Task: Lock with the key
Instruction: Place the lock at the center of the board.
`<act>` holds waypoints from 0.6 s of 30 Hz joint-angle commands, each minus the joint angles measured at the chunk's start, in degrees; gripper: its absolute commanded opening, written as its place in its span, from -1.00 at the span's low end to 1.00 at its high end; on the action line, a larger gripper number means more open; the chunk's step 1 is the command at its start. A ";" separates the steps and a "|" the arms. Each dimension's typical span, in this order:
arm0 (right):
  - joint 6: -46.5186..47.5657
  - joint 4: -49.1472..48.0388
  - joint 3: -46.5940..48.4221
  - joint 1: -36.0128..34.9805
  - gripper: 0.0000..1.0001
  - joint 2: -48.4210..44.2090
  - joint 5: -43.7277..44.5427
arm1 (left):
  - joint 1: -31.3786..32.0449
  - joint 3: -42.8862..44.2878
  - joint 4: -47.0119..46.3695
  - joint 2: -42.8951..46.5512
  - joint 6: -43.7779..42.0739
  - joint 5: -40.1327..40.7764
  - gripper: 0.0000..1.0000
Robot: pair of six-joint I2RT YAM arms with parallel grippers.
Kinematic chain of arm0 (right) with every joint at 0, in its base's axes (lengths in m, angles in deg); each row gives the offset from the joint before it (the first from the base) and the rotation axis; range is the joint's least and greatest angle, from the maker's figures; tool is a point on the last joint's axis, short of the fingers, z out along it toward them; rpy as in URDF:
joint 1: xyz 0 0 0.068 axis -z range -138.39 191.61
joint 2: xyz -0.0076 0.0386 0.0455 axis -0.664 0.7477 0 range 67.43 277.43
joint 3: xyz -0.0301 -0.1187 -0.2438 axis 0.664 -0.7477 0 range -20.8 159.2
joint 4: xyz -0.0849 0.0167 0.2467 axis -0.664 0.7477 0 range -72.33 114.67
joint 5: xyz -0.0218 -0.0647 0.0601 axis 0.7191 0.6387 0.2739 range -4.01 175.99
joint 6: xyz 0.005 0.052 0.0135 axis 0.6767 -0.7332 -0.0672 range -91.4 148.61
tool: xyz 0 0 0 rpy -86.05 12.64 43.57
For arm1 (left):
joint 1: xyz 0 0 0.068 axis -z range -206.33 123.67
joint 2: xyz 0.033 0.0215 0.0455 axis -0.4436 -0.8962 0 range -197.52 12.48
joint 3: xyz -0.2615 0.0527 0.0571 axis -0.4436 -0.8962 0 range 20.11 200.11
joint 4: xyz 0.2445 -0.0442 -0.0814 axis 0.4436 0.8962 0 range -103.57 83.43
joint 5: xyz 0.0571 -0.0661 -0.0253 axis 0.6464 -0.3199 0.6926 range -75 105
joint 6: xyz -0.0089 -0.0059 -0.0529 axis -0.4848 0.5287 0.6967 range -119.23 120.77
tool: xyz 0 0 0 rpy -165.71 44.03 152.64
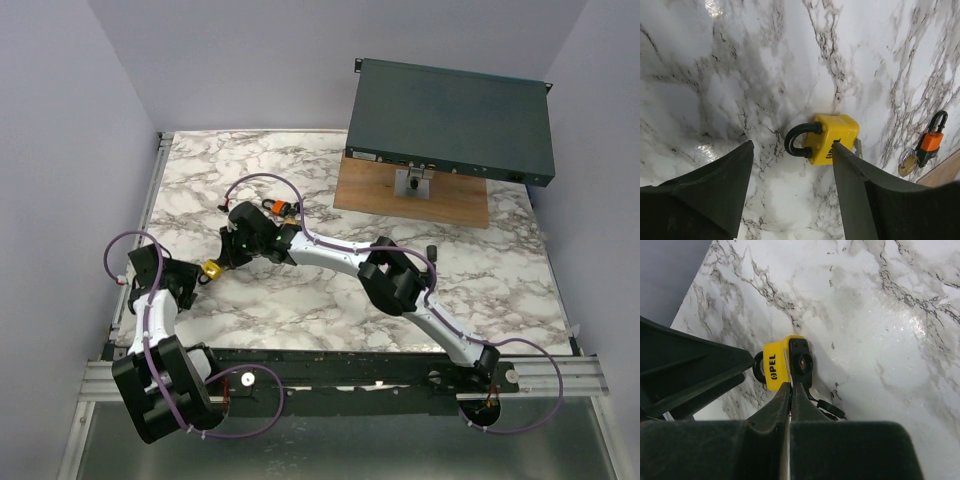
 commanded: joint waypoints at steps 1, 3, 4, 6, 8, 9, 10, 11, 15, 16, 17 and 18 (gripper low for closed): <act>0.41 -0.15 -1.32 -0.52 -0.99 -1.62 2.79 | -0.11 3.38 3.18 3.35 -2.17 1.71 0.32; 1.06 0.70 0.03 -0.55 -0.99 -1.53 3.45 | 0.05 4.25 3.58 4.74 -3.08 0.96 0.34; 1.22 1.23 0.85 -0.54 -0.98 -1.27 3.42 | 0.21 4.79 3.98 5.26 -3.58 0.78 0.35; 1.28 2.28 2.42 -0.51 -0.99 -0.86 3.20 | 0.57 6.05 5.34 6.39 -4.57 0.71 0.39; 0.88 2.38 2.34 -0.59 -0.98 -0.95 3.42 | 0.71 6.82 6.19 7.77 -5.39 0.69 0.43; 0.81 2.39 1.96 -0.55 -0.98 -1.10 3.62 | 0.76 7.16 6.53 8.38 -5.63 0.62 0.45; 0.68 2.39 1.61 -0.58 -0.98 -1.16 3.77 | 0.79 7.34 6.73 9.13 -5.88 0.49 0.45; 0.70 2.47 1.34 -0.58 -0.94 -1.34 4.02 | 0.95 7.54 6.92 9.65 -6.05 0.28 0.46; 0.84 2.35 0.26 -0.60 -0.58 -1.85 4.37 | 1.78 8.43 6.91 10.74 -6.12 -1.87 0.48; 0.93 2.47 0.22 -0.62 -0.45 -2.04 4.56 | 2.24 8.83 6.94 10.94 -6.17 -2.18 0.49; 1.18 2.76 0.30 -0.64 -0.34 -2.22 4.60 | 2.79 9.27 7.08 11.07 -6.24 -2.21 0.50; 1.38 2.99 0.38 -0.61 -0.23 -2.54 4.84 | 3.30 9.78 7.24 11.27 -6.48 -2.16 0.50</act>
